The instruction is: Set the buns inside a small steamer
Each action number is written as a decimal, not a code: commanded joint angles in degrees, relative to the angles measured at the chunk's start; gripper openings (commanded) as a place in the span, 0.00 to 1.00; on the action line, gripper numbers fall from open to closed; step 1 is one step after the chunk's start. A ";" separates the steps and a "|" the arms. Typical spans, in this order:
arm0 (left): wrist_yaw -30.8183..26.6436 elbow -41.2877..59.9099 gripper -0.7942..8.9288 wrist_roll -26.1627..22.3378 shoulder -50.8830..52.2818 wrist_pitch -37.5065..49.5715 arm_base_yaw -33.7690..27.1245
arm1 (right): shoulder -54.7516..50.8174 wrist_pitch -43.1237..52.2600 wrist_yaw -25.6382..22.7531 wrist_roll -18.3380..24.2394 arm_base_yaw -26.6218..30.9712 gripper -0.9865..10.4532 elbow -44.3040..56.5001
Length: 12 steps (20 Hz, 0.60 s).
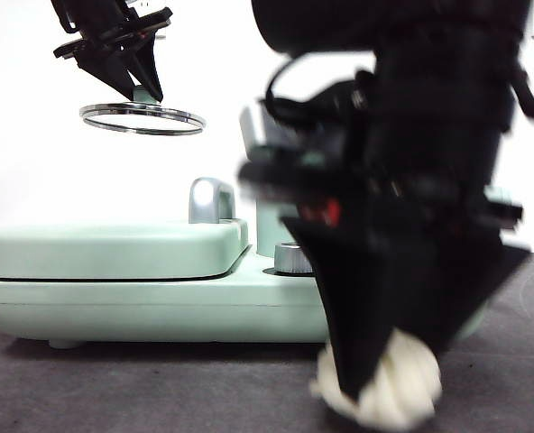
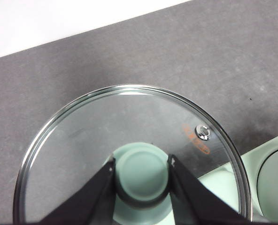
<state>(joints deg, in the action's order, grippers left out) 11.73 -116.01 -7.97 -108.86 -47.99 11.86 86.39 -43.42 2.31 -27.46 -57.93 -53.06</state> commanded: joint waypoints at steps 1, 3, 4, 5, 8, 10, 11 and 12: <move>0.28 -2.43 0.10 -0.13 0.07 1.29 0.15 | 0.37 -5.95 0.92 0.96 -0.24 0.23 -6.47; 0.28 -2.43 0.10 -0.13 0.07 1.31 0.15 | 0.37 -12.57 1.03 4.33 0.76 0.23 -13.14; 0.28 -2.43 0.10 -0.13 0.04 1.31 0.15 | 0.39 -15.19 0.94 6.10 1.73 0.23 -16.57; 0.28 -2.43 0.10 -0.13 0.04 1.31 0.15 | 0.39 -17.40 0.68 8.00 3.02 0.23 -19.93; 0.28 -2.43 0.10 -0.13 0.04 1.31 0.15 | 1.18 -20.39 0.66 13.35 8.94 0.23 -28.94; 0.28 -2.43 0.10 -0.13 0.04 1.29 0.15 | 3.54 -21.73 0.70 16.33 13.99 0.23 -35.43; 0.28 -2.43 0.10 -0.13 0.04 1.29 0.15 | 5.20 -22.38 0.68 17.79 16.41 0.23 -38.69; 0.28 -2.43 0.10 -0.13 0.04 1.27 0.15 | 7.50 -23.06 0.70 19.06 18.62 0.23 -42.21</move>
<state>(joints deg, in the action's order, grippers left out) 11.73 -116.01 -7.97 -108.84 -47.99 11.86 92.31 -66.32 3.18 -10.92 -39.07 -93.95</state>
